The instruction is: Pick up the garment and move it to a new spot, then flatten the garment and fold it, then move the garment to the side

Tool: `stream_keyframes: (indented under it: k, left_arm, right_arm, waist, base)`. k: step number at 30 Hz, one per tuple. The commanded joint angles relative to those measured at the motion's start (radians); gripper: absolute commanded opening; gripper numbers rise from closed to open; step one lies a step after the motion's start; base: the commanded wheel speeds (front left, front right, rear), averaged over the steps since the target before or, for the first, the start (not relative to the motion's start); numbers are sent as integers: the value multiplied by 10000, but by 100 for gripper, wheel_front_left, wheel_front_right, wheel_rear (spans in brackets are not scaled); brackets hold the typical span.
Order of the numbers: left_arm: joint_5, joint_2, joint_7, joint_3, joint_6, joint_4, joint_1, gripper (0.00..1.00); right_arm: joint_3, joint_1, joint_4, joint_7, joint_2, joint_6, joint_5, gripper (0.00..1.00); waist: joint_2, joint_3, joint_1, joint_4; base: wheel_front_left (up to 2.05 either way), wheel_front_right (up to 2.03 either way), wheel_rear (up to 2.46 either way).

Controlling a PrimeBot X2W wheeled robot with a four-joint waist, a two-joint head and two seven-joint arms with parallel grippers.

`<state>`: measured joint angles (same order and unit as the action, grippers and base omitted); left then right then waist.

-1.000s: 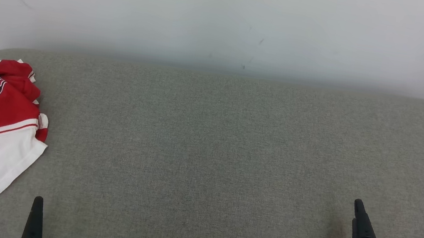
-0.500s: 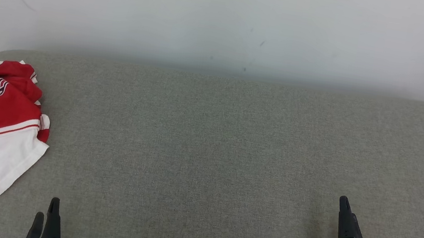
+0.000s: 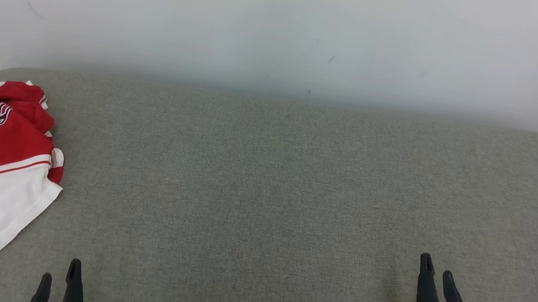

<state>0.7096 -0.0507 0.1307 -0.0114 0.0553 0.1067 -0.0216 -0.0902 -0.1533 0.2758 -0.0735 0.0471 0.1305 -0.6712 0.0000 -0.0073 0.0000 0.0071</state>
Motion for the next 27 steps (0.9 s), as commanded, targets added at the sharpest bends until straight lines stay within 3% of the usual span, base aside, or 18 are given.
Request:
stream_keyframes:
  k: [1,27]
  left_arm:
    - [-380,-85,100,53,73,-187,20,100]
    - [-3207,-429,657,395,666,-453,392,100]
  right_arm:
    - [-84,-35,-154,-122,37,2,381,100]
    - [-570,515,-1299,500,43,3,3318,100]
  waist:
    - [0,-14,0,-1]
    - [0,-200,0,13]
  base:
    - [0,0,0]
    - [0,0,0]
